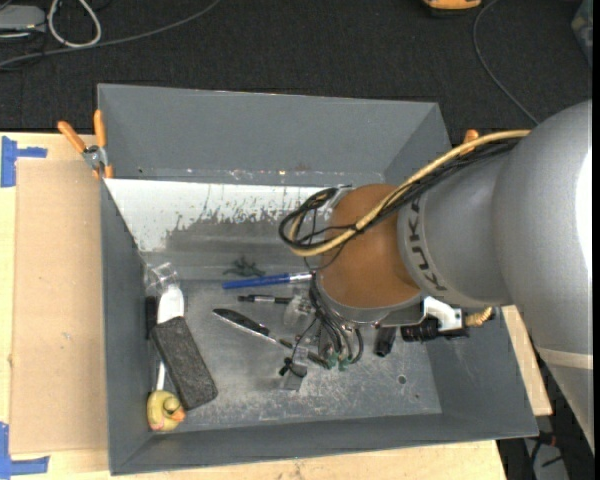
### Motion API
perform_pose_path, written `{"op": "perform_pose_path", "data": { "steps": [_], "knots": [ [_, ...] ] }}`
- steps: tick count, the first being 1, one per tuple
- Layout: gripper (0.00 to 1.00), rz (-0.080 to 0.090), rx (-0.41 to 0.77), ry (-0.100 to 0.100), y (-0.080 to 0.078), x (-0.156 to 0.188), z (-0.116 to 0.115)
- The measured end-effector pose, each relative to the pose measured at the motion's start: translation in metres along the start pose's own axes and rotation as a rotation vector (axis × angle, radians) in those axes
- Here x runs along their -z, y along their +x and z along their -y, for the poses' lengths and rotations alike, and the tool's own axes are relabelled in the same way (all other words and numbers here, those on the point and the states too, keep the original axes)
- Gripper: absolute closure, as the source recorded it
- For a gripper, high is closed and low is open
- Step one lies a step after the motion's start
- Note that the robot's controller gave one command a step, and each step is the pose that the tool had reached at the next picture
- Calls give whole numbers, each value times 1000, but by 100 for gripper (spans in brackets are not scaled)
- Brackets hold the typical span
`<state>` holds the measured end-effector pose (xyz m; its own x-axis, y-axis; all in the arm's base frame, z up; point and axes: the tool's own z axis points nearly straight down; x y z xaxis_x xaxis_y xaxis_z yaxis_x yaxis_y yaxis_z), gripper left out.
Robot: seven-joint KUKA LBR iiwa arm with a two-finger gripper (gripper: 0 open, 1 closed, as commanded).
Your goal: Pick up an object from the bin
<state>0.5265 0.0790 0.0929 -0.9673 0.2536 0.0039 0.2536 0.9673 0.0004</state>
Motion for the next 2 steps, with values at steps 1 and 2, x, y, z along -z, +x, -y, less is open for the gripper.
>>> {"op": "perform_pose_path", "data": {
  "steps": [1, 2],
  "knots": [
    [0, -7, 22, 3, -1, -20, 4],
    [0, -3, -8, 0, -2, -35, 5]
  ]
}}
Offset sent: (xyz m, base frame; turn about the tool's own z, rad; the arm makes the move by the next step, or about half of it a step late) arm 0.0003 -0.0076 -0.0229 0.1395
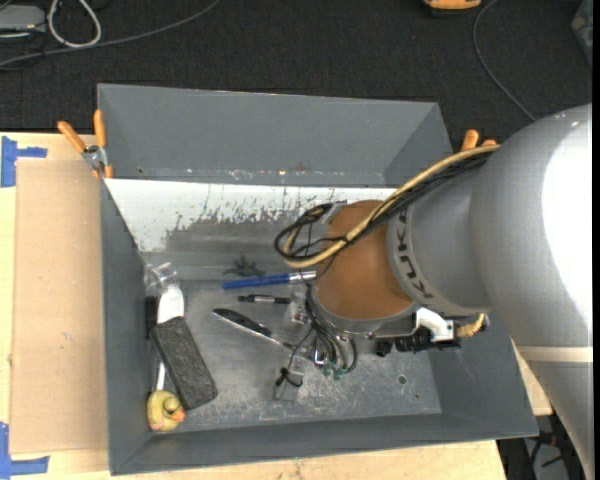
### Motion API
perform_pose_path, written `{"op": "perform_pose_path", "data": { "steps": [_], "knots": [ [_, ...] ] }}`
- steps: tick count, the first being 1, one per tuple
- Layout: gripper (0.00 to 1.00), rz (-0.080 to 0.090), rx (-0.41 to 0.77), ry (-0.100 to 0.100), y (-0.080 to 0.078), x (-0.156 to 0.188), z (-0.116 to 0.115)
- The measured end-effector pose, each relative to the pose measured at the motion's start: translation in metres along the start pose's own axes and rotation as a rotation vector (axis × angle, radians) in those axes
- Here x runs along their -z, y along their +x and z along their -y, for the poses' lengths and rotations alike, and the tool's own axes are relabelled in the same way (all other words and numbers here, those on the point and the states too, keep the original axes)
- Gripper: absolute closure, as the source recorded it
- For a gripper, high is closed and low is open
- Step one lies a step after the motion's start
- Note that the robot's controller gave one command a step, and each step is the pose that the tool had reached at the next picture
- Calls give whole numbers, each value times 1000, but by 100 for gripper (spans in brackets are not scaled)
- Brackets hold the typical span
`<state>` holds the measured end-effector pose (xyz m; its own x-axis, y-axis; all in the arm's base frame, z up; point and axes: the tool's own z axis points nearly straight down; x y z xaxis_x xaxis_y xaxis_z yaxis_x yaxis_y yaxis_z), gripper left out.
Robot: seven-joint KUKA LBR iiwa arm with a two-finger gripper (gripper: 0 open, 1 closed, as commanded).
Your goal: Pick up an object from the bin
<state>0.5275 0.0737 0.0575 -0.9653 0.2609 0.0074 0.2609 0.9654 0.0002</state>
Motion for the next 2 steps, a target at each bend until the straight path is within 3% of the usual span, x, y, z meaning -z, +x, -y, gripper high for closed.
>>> {"op": "perform_pose_path", "data": {
  "steps": [1, 2],
  "knots": [
    [100, 1, 28, 1, 0, 8, -1],
    [100, 0, 27, 1, 0, 8, -1]
  ]
}}
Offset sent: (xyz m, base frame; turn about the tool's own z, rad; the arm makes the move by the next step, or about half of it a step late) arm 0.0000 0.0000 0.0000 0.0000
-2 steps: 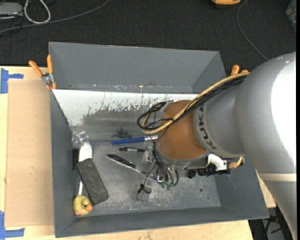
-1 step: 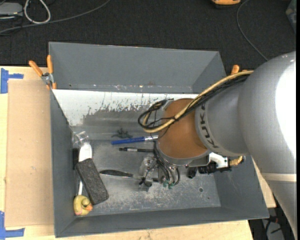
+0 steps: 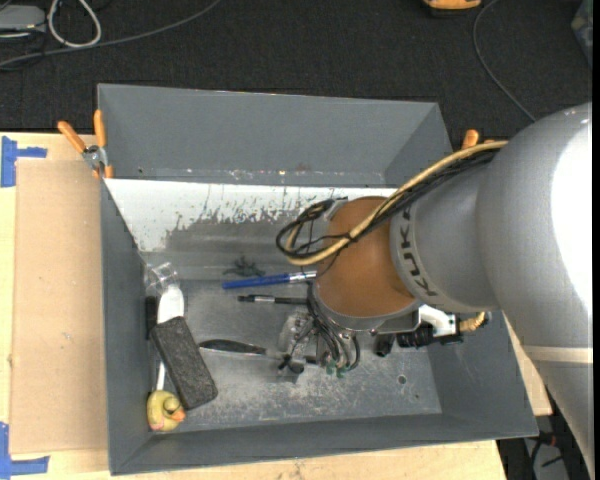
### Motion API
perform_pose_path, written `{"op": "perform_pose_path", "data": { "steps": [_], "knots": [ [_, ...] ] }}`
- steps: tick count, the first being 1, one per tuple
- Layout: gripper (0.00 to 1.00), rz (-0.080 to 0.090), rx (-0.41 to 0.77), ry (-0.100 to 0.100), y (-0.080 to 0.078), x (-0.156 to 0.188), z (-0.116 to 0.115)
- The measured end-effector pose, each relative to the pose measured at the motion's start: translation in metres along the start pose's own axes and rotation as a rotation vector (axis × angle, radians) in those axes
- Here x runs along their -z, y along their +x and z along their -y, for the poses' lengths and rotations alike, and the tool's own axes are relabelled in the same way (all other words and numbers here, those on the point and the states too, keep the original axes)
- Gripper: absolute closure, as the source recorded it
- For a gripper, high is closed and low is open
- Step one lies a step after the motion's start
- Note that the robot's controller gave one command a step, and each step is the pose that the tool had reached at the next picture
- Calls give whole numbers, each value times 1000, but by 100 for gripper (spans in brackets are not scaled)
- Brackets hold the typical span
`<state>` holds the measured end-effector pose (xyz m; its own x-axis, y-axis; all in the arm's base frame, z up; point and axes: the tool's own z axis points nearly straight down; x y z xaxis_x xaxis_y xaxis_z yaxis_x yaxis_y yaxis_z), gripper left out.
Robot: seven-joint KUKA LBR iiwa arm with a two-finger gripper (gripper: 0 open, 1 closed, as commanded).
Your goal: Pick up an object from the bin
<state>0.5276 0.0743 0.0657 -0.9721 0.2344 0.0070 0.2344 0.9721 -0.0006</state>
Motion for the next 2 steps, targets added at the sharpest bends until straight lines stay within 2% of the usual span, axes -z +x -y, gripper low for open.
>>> {"op": "perform_pose_path", "data": {
  "steps": [1, 2],
  "knots": [
    [100, -9, 0, 3, 3, 25, 1],
    [100, -6, 1, 1, 2, 57, 1]
  ]
}}
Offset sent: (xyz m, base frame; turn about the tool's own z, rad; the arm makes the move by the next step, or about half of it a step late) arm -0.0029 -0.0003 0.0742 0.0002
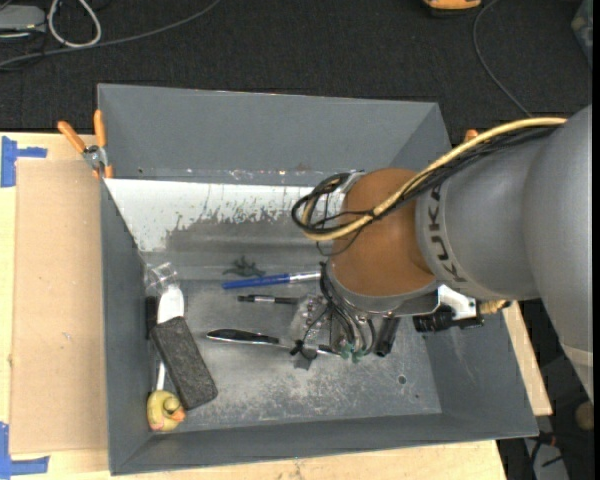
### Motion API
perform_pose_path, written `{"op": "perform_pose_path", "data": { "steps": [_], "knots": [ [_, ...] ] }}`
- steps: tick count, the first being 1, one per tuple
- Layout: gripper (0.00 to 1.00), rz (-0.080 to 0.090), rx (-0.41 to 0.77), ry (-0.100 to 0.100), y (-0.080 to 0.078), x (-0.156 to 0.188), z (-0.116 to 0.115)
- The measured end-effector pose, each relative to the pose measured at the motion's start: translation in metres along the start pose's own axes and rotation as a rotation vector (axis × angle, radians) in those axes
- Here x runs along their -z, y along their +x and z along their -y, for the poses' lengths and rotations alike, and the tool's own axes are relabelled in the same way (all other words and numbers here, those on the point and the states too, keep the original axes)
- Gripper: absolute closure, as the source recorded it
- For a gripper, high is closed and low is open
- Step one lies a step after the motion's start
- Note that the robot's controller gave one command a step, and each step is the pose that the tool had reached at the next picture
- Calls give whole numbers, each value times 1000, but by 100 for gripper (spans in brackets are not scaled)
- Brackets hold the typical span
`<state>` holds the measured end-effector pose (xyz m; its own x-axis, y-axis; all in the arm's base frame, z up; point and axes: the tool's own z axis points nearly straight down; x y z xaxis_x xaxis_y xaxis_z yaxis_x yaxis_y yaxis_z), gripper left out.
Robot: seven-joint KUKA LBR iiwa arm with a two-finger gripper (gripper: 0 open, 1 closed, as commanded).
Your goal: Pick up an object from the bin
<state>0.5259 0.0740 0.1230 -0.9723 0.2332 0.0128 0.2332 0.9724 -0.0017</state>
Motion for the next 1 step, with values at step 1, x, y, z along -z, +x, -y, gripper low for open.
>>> {"op": "perform_pose_path", "data": {
  "steps": [1],
  "knots": [
    [100, 3, 1, -2, -1, 13, 0]
  ]
}}
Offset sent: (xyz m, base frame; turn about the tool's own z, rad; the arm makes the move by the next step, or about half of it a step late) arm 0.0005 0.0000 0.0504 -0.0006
